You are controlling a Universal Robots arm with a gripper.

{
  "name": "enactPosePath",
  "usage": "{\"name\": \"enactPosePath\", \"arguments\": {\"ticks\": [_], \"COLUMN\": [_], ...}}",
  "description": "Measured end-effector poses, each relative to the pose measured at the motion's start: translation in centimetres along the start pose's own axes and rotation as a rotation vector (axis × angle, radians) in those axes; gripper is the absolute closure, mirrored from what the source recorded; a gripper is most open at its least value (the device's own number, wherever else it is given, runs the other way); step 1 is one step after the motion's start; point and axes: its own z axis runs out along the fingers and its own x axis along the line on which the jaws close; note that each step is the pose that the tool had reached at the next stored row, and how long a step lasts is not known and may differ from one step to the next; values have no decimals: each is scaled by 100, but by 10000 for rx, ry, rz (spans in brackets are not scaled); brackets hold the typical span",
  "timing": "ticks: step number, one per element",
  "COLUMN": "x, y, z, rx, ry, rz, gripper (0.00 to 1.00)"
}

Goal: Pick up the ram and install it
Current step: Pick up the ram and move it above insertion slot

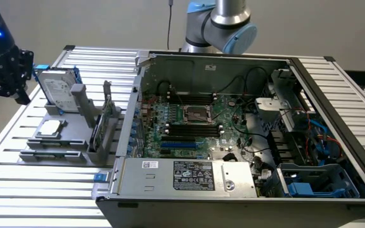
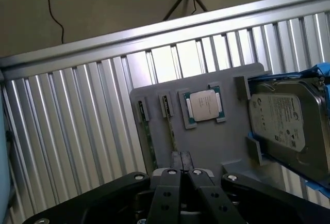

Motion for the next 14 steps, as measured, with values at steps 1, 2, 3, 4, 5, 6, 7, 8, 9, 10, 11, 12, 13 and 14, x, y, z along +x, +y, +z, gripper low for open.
{"name": "enactPosePath", "arguments": {"ticks": [1, 2, 3, 4, 5, 6, 7, 8, 9, 10, 11, 12, 13, 14], "x": [0, 1, 1, 2, 3, 5, 7, 10, 13, 17, 21, 26, 33, 41], "y": [-2, -3, -4, -6, -7, -7, -8, -9, -10, -11, -13, -14, -15, -17], "z": [4, 9, 14, 19, 22, 25, 29, 33, 37, 43, 48, 53, 56, 61], "rx": [1, 2, 4, 6, 6, 8, 10, 12, 13, 16, 18, 18, 17, 19], "ry": [4, 7, 10, 12, 16, 19, 21, 23, 26, 27, 28, 31, 34, 35], "rz": [-81, -161, -245, -327, -410, -489, -571, -646, -714, -780, -842, -902, -955, -999], "gripper": [89, 89, 89, 89, 89, 89, 89, 89, 89, 89, 89, 89, 89, 89]}}
